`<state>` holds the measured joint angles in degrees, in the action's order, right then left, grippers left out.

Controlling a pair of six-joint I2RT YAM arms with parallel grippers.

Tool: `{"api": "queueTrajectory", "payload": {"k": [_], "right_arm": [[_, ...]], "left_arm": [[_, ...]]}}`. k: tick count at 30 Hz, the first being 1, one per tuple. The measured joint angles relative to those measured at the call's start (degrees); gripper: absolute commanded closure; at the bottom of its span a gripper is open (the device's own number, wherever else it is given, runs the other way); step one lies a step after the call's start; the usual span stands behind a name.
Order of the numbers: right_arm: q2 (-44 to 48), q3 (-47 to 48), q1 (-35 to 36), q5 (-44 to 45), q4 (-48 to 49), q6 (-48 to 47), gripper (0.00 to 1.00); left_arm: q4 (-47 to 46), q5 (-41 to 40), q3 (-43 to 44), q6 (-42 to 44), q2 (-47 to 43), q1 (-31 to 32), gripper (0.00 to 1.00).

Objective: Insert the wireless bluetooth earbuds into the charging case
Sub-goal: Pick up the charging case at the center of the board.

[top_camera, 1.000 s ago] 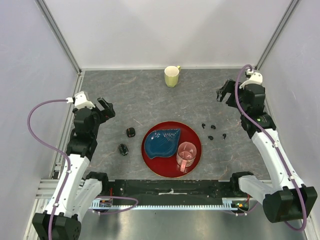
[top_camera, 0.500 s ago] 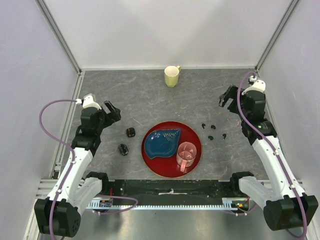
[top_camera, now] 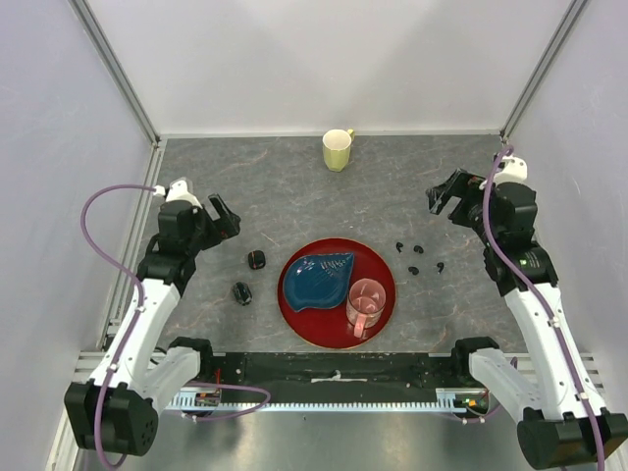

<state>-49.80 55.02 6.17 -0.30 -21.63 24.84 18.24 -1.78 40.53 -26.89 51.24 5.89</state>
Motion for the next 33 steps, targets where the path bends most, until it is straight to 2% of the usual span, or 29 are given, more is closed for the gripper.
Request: {"api": "queueTrajectory", "payload": {"k": [5,15,23,33], "right_arm": [[-2.38,0.00,0.00,-4.74,-2.95,-0.15,0.02],[-6.64,0.00,0.00,-11.32,-7.39,-0.20,0.02],[-7.50,-0.02,0.00,-13.20,-9.38,-1.07,0.02],[-7.80,-0.02,0.00,-13.40,-10.64,-2.45,0.02]], "left_arm": [[2.89,1.55,4.02,0.79,5.55,0.00,0.04],[5.90,5.05,7.80,1.70,24.68,2.49,0.11],[6.47,4.85,7.85,1.68,28.92,8.20,0.14],[6.49,2.62,8.07,1.64,34.36,9.73,0.19]]}}
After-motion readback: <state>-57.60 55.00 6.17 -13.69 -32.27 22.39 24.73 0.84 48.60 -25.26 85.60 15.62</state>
